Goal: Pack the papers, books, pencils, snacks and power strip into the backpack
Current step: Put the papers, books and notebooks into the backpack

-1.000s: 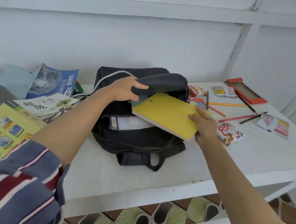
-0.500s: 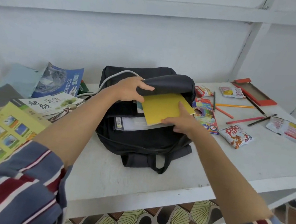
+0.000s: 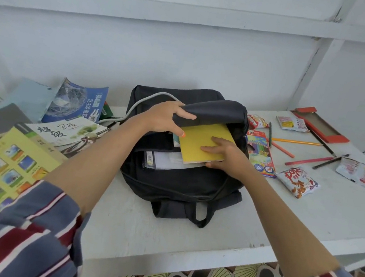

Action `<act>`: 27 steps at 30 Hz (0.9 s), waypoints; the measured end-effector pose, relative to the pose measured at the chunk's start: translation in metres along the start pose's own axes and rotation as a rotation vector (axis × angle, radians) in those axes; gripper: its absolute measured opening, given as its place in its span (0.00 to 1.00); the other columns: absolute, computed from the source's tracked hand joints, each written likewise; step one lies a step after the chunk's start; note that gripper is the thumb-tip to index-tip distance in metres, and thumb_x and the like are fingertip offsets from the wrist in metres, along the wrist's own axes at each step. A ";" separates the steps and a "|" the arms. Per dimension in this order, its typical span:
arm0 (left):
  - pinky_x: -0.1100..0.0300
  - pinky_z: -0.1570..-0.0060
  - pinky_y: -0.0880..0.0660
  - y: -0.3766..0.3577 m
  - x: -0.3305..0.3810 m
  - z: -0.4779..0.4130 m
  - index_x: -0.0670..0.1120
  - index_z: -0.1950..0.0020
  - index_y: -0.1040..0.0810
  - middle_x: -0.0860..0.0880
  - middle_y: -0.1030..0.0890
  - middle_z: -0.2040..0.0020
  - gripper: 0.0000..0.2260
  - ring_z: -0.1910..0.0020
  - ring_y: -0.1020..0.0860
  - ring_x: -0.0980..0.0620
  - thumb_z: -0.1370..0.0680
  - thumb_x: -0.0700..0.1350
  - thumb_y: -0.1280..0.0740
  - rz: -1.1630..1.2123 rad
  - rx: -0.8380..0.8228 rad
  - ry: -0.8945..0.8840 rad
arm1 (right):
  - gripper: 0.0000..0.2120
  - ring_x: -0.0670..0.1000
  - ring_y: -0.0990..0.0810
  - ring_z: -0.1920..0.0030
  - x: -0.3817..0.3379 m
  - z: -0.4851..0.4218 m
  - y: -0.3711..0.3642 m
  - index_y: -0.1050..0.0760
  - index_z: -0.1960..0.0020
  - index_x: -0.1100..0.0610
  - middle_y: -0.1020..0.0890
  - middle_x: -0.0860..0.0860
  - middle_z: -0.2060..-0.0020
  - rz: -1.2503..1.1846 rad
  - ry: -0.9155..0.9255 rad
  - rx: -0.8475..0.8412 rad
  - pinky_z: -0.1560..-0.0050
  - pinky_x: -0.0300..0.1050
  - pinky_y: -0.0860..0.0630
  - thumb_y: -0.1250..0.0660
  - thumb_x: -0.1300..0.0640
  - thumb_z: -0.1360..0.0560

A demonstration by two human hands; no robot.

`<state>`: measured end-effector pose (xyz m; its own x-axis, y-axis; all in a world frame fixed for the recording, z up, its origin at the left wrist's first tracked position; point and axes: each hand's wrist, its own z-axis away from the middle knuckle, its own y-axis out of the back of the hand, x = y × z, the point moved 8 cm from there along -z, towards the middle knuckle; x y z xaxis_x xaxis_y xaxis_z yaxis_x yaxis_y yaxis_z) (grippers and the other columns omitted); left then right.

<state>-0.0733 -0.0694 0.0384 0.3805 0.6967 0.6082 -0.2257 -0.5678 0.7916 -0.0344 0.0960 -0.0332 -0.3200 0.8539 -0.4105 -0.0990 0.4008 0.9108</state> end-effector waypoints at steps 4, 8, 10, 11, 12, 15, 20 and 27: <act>0.53 0.31 0.39 -0.001 -0.003 0.001 0.58 0.38 0.23 0.49 0.32 0.31 0.25 0.32 0.34 0.50 0.33 0.42 0.24 0.008 0.011 0.004 | 0.23 0.53 0.44 0.26 -0.002 -0.018 0.002 0.28 0.34 0.48 0.38 0.52 0.26 -0.066 0.023 0.030 0.29 0.46 0.45 0.30 0.54 0.28; 0.52 0.31 0.39 0.001 -0.003 0.000 0.59 0.39 0.23 0.49 0.31 0.31 0.25 0.32 0.34 0.50 0.33 0.43 0.24 0.014 0.007 -0.001 | 0.23 0.53 0.44 0.26 0.000 -0.030 0.002 0.28 0.34 0.47 0.38 0.52 0.26 -0.055 0.040 0.007 0.29 0.47 0.46 0.30 0.52 0.28; 0.51 0.30 0.39 0.003 -0.003 -0.001 0.58 0.39 0.23 0.49 0.31 0.32 0.24 0.32 0.34 0.50 0.33 0.42 0.24 0.024 0.005 -0.005 | 0.22 0.54 0.44 0.26 -0.001 -0.032 0.002 0.28 0.34 0.47 0.38 0.54 0.26 -0.036 0.060 0.000 0.28 0.48 0.47 0.31 0.50 0.27; 0.50 0.30 0.39 0.003 -0.003 -0.001 0.58 0.39 0.23 0.49 0.30 0.32 0.24 0.33 0.33 0.50 0.33 0.42 0.24 0.027 0.004 -0.005 | 0.21 0.54 0.43 0.26 -0.002 -0.033 0.002 0.28 0.34 0.47 0.38 0.54 0.27 -0.023 0.069 0.011 0.28 0.48 0.47 0.32 0.50 0.27; 0.50 0.30 0.38 0.003 -0.003 -0.002 0.57 0.39 0.23 0.49 0.30 0.32 0.24 0.33 0.33 0.50 0.33 0.42 0.24 0.028 0.003 -0.007 | 0.20 0.55 0.42 0.27 -0.003 -0.033 0.002 0.27 0.35 0.48 0.37 0.55 0.27 -0.010 0.076 0.027 0.28 0.48 0.47 0.32 0.50 0.26; 0.50 0.31 0.38 0.003 -0.003 -0.003 0.56 0.39 0.22 0.49 0.30 0.33 0.23 0.33 0.32 0.50 0.33 0.42 0.25 0.035 -0.002 -0.007 | 0.19 0.55 0.41 0.27 -0.004 -0.039 0.000 0.26 0.36 0.47 0.35 0.56 0.28 0.003 0.075 0.072 0.27 0.50 0.45 0.32 0.50 0.26; 0.53 0.31 0.38 0.003 -0.003 -0.003 0.55 0.39 0.22 0.49 0.30 0.34 0.23 0.34 0.33 0.51 0.32 0.41 0.25 0.045 -0.010 -0.009 | 0.19 0.54 0.39 0.28 -0.003 -0.048 -0.002 0.25 0.37 0.46 0.33 0.55 0.29 0.011 0.050 0.107 0.28 0.49 0.43 0.32 0.48 0.27; 0.61 0.36 0.38 -0.004 -0.004 0.000 0.52 0.39 0.22 0.54 0.31 0.42 0.22 0.39 0.32 0.55 0.31 0.40 0.26 0.086 -0.045 0.000 | 0.19 0.54 0.33 0.31 -0.003 -0.046 0.001 0.23 0.38 0.48 0.27 0.54 0.33 0.035 0.055 0.158 0.29 0.53 0.41 0.32 0.45 0.28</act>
<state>-0.0735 -0.0702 0.0331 0.3584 0.6460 0.6740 -0.2975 -0.6053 0.7383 -0.0774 0.0785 -0.0295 -0.3720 0.8506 -0.3716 0.0612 0.4220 0.9045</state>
